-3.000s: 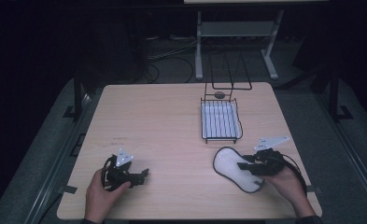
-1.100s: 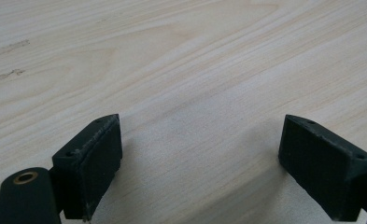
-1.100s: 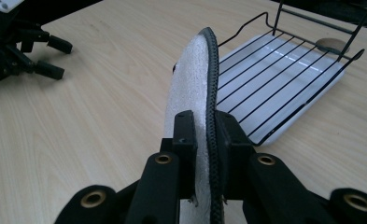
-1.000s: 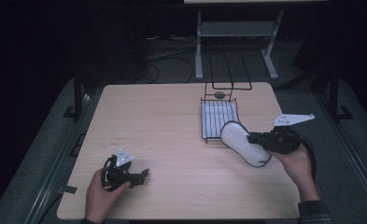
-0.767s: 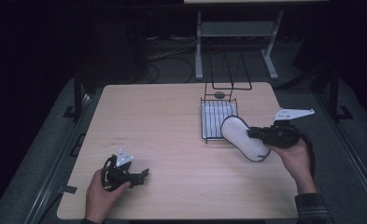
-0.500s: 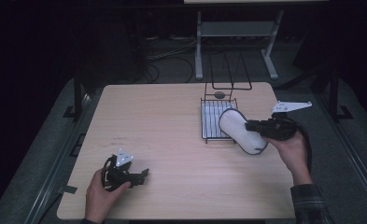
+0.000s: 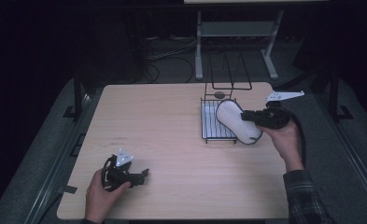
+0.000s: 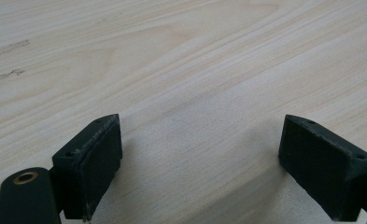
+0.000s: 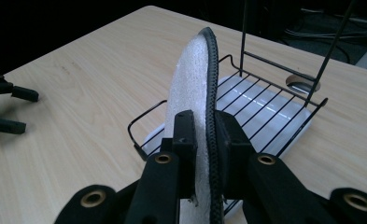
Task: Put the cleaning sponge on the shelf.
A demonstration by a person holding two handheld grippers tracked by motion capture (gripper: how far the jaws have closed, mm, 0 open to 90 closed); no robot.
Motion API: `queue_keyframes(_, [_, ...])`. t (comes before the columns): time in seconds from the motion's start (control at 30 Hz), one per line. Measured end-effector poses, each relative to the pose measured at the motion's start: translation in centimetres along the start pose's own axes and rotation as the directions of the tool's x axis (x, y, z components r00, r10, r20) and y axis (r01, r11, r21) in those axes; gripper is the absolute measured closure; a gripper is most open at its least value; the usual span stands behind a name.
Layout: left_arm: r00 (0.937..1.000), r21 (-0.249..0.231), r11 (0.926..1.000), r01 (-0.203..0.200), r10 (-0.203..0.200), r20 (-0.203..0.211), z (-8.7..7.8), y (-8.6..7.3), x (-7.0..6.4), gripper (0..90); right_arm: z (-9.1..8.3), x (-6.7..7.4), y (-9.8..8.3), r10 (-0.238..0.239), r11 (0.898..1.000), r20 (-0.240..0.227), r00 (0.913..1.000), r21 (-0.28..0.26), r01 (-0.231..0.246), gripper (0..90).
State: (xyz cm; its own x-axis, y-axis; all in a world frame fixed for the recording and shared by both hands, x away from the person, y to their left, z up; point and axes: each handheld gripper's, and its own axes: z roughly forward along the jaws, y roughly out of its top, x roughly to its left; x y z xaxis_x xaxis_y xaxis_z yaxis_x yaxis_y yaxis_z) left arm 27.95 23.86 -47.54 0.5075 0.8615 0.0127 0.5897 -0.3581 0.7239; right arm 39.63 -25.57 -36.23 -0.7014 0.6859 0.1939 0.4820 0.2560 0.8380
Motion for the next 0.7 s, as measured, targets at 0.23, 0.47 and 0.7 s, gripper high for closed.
queue_keyframes(0.23, [1.0,0.0,1.0,0.0,0.0,0.0,0.0,0.0,0.0,12.8,1.5,-0.5,0.8,0.001,1.0,0.0,1.0,0.0,-0.001,79.6])
queue_keyframes(0.47, [1.0,0.0,1.0,0.0,0.0,0.0,0.0,0.0,0.0,12.8,3.0,-1.4,1.2,0.025,1.0,0.004,0.9997,0.001,-0.025,79.5])
queue_keyframes(0.7, [1.0,0.0,1.0,0.0,0.0,0.0,0.0,0.0,0.0,12.8,4.4,-2.1,1.4,0.046,0.999,0.0,0.9989,-0.02,-0.046,79.5])
